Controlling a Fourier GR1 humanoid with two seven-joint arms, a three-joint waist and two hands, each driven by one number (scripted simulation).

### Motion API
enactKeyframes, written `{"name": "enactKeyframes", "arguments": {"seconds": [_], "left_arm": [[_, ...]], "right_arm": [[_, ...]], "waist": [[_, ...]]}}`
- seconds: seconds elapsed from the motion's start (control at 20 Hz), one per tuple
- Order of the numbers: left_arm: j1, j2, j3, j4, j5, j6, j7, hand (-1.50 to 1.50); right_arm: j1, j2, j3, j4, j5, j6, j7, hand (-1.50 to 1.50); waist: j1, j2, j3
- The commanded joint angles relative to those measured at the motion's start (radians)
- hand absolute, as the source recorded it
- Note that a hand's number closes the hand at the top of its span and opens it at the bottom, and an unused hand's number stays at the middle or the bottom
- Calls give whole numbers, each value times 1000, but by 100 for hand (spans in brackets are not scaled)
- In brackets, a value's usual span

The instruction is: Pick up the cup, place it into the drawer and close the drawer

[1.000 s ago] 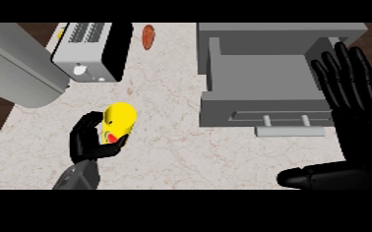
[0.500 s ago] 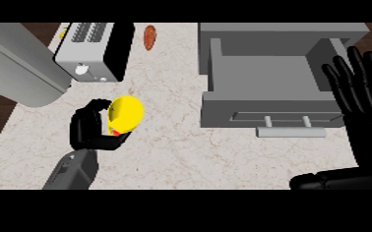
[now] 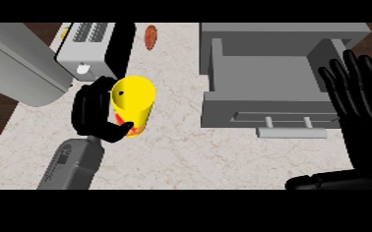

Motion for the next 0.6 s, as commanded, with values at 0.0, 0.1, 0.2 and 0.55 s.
{"name": "enactKeyframes", "arguments": {"seconds": [0.0, 0.1, 0.2, 0.55], "left_arm": [[-29, -65, -50, -184, 3, 107, 164, 150], [-28, -95, -74, -220, -28, 153, 182, 150], [-185, -75, -38, -193, -10, 185, 270, 150], [-370, -88, -33, -160, -76, 285, 400, 150]], "right_arm": [[-6, 1, -3, 22, 15, -2, -17, -150], [12, 16, 22, 20, 35, 0, -37, -150], [-56, 18, 34, 33, 46, -32, 21, -150], [43, -15, -24, 69, 11, 50, -100, -150]], "waist": [[-3, 1, -1], [-6, 3, -1], [-8, 3, -1], [-18, 5, -1]]}}
